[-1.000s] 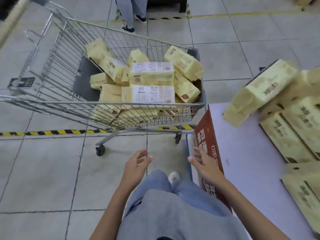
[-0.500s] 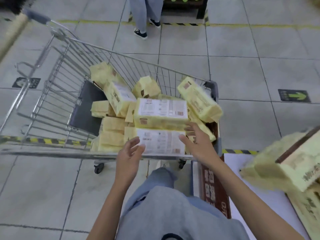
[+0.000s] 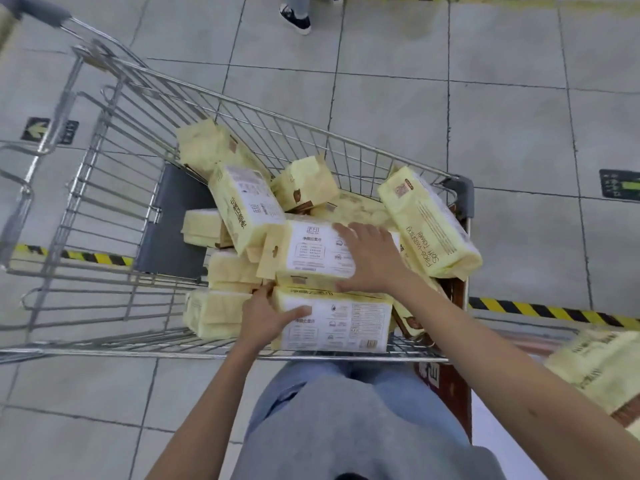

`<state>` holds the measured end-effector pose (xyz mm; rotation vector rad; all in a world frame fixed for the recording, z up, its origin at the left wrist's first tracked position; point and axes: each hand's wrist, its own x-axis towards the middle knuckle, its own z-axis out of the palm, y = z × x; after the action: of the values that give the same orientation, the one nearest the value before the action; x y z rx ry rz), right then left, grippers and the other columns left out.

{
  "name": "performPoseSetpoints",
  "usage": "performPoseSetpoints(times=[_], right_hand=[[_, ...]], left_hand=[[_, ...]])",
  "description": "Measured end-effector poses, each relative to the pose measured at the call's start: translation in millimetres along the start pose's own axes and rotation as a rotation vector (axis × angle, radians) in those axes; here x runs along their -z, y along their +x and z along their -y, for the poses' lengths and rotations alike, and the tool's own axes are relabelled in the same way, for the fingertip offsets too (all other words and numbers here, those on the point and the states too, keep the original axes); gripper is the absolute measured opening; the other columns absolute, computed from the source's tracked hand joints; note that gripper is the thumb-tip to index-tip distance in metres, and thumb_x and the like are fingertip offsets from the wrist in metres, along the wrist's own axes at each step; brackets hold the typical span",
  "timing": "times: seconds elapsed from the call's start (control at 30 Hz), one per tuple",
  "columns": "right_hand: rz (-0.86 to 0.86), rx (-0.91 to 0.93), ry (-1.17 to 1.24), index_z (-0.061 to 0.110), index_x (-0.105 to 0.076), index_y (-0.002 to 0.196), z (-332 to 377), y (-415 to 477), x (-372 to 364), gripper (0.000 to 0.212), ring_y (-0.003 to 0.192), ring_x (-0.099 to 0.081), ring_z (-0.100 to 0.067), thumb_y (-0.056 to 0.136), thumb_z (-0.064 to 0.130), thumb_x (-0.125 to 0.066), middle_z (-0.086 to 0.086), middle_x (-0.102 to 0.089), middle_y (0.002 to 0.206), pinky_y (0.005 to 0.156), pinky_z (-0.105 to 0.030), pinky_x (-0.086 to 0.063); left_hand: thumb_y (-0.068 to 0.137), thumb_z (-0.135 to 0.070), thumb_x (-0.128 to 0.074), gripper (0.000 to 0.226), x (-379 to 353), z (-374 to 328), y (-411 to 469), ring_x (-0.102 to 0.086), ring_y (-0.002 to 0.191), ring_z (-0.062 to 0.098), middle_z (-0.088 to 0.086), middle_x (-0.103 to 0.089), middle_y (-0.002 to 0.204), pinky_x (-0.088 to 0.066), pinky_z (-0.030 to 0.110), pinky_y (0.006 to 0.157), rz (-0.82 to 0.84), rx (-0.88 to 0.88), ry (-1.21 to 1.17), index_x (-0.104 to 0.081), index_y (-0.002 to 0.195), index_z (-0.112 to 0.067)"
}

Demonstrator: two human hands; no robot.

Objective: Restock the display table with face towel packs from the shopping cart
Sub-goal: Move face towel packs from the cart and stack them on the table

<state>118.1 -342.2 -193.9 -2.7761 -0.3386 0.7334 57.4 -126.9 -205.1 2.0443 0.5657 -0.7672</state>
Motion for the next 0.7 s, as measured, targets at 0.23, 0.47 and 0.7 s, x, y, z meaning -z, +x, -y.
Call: performPoseSetpoints(times=[0.23, 0.47, 0.7], right_hand=[[-0.027, 0.003, -0.067, 0.026, -0.008, 0.15, -4, 5, -7, 0.113, 0.132, -0.029, -0.031, 0.062, 0.066, -0.066, -0.011, -0.032, 0.144, 0.111, -0.045, -0.016], [-0.067, 0.018, -0.05, 0.027, -0.011, 0.15, -8, 6, -11, 0.114, 0.13, -0.03, -0.029, 0.06, 0.066, -0.068, -0.01, -0.035, 0.141, 0.11, -0.043, -0.016], [-0.06, 0.03, -0.029, 0.028, -0.012, 0.149, -9, 7, -9, 0.113, 0.129, -0.031, -0.026, 0.059, 0.064, -0.069, -0.009, -0.036, 0.138, 0.108, -0.042, -0.017]], left_hand=[[0.022, -0.074, -0.077, 0.114, -6, -4, 8, -0.054, 0.114, 0.024, -0.002, -0.063, 0.116, -0.043, 0.043, 0.099, 0.032, -0.011, 0.257, -0.052, 0.118, -0.018], [0.034, -0.069, -0.082, 0.121, -10, -10, 7, -0.041, 0.127, 0.032, 0.004, -0.054, 0.132, -0.036, 0.041, 0.103, 0.032, 0.064, 0.34, -0.039, 0.133, -0.016], [0.021, -0.071, -0.075, 0.116, -10, -13, 6, -0.047, 0.123, 0.029, 0.001, -0.061, 0.123, -0.036, 0.041, 0.105, 0.103, 0.136, 0.212, -0.048, 0.125, -0.026]])
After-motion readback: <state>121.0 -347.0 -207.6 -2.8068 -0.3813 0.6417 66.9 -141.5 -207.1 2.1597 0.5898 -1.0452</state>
